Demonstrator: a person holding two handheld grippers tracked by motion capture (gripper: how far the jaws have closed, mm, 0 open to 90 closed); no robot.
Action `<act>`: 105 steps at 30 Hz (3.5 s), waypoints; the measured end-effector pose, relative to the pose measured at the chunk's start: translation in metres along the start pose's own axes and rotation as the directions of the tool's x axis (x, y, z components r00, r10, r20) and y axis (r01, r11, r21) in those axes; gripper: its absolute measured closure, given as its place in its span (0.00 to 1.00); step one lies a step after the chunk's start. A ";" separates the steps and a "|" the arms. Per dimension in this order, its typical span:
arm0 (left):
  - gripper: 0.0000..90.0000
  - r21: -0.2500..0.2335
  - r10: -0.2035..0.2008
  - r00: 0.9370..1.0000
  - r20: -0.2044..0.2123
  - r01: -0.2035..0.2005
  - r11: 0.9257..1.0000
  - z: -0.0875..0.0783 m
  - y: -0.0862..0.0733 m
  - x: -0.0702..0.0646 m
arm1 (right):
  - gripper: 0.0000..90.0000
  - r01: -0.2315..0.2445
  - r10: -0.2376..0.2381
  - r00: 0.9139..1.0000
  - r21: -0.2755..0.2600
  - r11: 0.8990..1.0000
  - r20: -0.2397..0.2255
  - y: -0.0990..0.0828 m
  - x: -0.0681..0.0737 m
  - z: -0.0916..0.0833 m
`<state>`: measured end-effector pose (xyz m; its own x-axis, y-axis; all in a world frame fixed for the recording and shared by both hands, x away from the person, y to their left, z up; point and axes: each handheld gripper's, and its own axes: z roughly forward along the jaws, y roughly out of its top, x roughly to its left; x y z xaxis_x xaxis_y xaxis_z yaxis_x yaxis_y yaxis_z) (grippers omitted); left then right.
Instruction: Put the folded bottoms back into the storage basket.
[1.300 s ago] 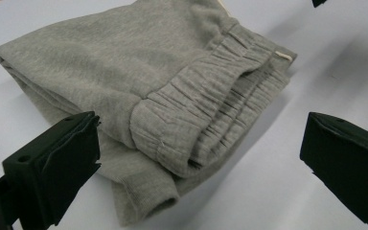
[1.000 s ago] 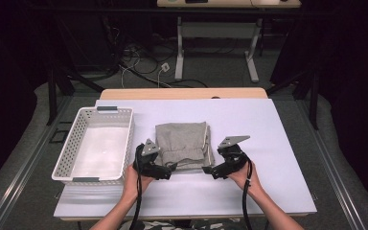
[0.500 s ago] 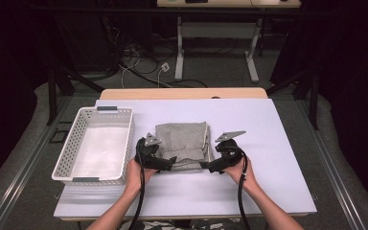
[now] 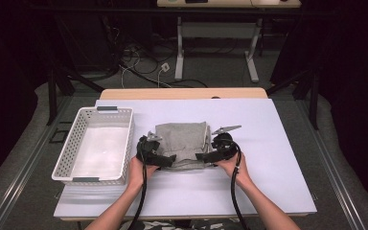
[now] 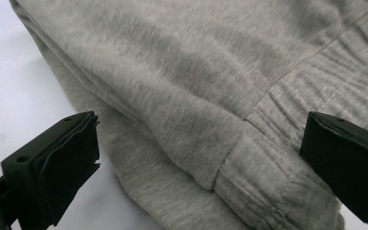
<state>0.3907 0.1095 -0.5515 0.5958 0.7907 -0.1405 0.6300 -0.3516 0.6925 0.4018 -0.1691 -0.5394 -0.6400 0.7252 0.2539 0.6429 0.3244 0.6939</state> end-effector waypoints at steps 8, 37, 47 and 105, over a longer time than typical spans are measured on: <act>0.00 0.036 -0.022 0.999 0.024 0.021 0.999 0.006 -0.003 0.001 | 0.17 -0.024 0.022 0.999 0.049 0.999 0.041 -0.004 0.000 0.010; 0.00 0.110 -0.071 0.997 0.034 0.067 0.992 0.004 -0.002 0.000 | 0.25 -0.019 0.015 0.999 0.082 0.996 0.051 -0.008 0.000 0.013; 0.17 0.083 -0.091 0.990 0.105 0.082 0.993 0.001 -0.004 -0.001 | 0.30 -0.032 0.029 0.999 0.075 0.997 0.040 -0.009 0.000 0.013; 0.60 0.036 -0.077 0.970 0.232 0.071 0.997 0.001 -0.006 -0.002 | 0.52 -0.014 0.013 0.999 0.027 1.000 0.036 -0.008 0.010 0.015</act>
<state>0.3868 0.1096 -0.5565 0.6447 0.6778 -0.3536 0.6879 -0.3125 0.6551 0.3964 -0.1552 -0.5526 -0.6156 0.7511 0.2385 0.6630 0.3300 0.6720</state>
